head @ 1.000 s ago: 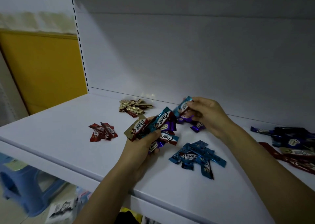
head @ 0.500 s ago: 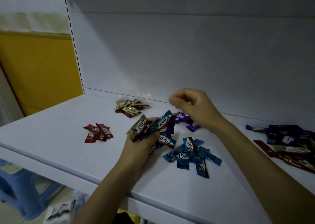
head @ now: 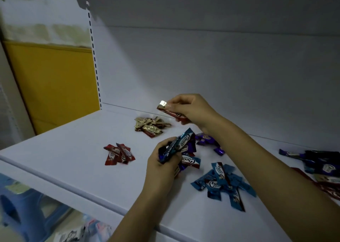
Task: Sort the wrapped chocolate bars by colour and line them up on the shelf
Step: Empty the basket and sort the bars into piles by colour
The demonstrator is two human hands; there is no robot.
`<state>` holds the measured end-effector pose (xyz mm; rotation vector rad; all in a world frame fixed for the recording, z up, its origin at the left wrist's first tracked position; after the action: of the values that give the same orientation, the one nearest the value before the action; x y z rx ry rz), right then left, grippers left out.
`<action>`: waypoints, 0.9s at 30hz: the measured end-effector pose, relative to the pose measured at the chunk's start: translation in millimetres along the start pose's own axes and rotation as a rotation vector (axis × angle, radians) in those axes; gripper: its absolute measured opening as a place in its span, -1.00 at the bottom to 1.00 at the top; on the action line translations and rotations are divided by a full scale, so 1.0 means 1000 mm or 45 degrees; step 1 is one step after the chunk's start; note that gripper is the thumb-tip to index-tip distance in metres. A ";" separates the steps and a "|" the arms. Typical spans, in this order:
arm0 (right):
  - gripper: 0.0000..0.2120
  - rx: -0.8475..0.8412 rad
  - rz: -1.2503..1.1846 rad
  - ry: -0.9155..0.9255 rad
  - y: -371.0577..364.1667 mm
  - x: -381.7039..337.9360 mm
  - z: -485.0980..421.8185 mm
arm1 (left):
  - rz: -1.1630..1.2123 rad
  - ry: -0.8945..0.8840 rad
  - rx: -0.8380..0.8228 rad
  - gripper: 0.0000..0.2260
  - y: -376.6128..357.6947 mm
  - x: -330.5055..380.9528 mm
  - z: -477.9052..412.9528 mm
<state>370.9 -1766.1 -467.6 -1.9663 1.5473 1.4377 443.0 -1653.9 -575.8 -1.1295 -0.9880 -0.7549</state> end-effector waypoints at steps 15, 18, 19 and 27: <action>-0.68 -0.618 0.094 -0.045 0.009 0.007 -0.008 | 0.542 0.233 0.103 -0.74 0.007 0.005 -0.004; -0.79 -0.580 0.220 0.078 0.019 0.002 0.017 | 0.347 0.195 0.008 -0.74 0.005 0.004 -0.001; -0.84 -0.516 0.239 0.112 0.020 0.002 0.023 | 0.274 0.183 -0.038 -0.74 0.004 0.004 0.000; -0.90 0.112 -0.085 0.051 0.043 0.035 0.068 | 0.112 0.266 -0.109 -0.80 0.001 0.003 0.006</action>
<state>296.7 -1756.4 -513.6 -1.9873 1.5197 1.2896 443.8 -1648.0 -572.7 -1.1349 -0.7323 -0.8315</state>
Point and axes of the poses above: each hand's wrist, its own z-axis away from the middle knuckle, its own y-axis out of the back of the hand, x = y × z, the point moved 1 cm from there along -z, towards the middle knuckle, and after that the axes turned 15 degrees about y, right-handed, at the moved point
